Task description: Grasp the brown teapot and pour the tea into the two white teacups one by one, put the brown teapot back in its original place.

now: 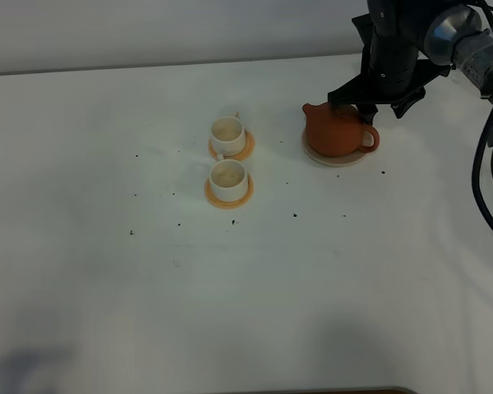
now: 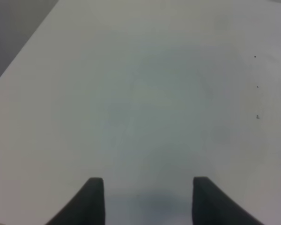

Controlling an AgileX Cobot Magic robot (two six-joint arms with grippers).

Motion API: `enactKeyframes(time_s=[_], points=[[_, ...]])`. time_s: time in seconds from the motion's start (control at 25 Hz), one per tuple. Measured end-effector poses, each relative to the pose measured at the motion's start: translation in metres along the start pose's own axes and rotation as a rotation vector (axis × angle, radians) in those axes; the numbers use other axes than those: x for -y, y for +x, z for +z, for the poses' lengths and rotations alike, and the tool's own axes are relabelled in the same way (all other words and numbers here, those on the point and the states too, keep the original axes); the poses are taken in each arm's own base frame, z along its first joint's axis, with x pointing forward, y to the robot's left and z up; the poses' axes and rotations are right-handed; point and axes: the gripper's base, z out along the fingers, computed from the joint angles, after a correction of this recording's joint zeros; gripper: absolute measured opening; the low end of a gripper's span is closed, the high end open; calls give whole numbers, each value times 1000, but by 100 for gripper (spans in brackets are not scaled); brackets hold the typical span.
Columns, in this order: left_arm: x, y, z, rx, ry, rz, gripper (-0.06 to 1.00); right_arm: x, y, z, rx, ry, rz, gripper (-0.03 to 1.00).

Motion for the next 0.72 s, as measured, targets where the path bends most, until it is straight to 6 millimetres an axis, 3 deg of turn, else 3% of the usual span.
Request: enactKeyframes(time_s=[0.44,0.72], points=[[0,0,0,0,0,0,43,2,0,0,0,38,-40,43],[0,0,0,0,0,-1,43,1,18,4,-77,36,-57,43]])
